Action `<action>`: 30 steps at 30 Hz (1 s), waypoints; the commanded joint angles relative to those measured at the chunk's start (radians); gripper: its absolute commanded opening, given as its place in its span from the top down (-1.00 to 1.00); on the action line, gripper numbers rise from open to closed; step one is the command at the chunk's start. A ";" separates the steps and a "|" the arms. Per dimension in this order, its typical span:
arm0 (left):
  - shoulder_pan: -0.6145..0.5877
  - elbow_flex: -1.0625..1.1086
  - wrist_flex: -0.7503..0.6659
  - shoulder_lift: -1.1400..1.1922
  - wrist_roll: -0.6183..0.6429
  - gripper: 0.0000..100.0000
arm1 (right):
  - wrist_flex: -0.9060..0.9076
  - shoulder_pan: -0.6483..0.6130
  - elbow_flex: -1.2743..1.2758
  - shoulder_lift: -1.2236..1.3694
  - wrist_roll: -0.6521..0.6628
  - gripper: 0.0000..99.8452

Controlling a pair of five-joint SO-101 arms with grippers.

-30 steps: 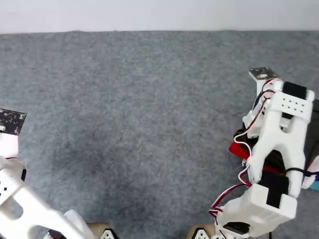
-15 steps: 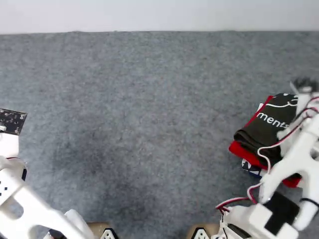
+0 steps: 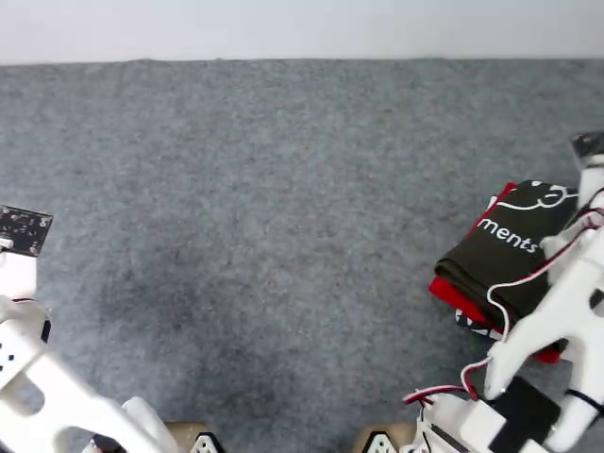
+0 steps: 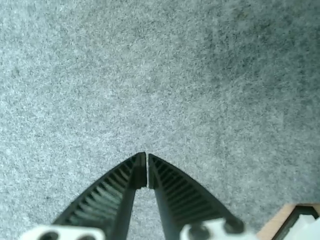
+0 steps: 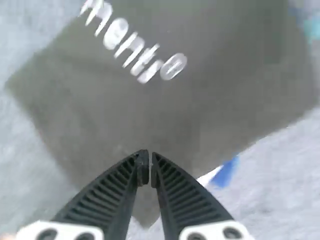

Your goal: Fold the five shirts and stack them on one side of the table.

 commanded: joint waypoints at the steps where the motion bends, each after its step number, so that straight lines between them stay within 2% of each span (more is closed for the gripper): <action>1: 0.006 -0.010 -0.015 -0.023 -0.009 0.97 | -0.188 0.012 -0.012 -0.019 0.009 0.98; 6: 0.006 -0.010 -0.015 -0.023 -0.009 0.97 | -0.498 0.033 0.190 0.128 0.011 0.98; 9: 0.006 -0.007 -0.015 -0.023 -0.009 0.97 | -0.595 0.050 0.255 0.209 0.011 0.98; 12: 0.006 -0.005 -0.015 -0.023 -0.009 0.97 | -0.575 0.048 0.245 0.185 0.008 0.98; 20: 0.008 -0.059 -0.015 -0.025 0.009 0.97 | -0.386 -0.013 0.218 -0.119 0.005 0.98; 26: 0.115 -0.104 -0.003 -0.025 0.170 0.97 | -0.262 -0.071 0.219 -0.260 0.003 0.98; 28: 0.167 -0.119 -0.009 -0.025 0.296 0.97 | -0.209 -0.099 0.221 -0.283 0.003 0.98; 30: 0.216 -0.136 -0.009 -0.025 0.473 0.97 | -0.157 -0.117 0.221 -0.297 0.003 0.98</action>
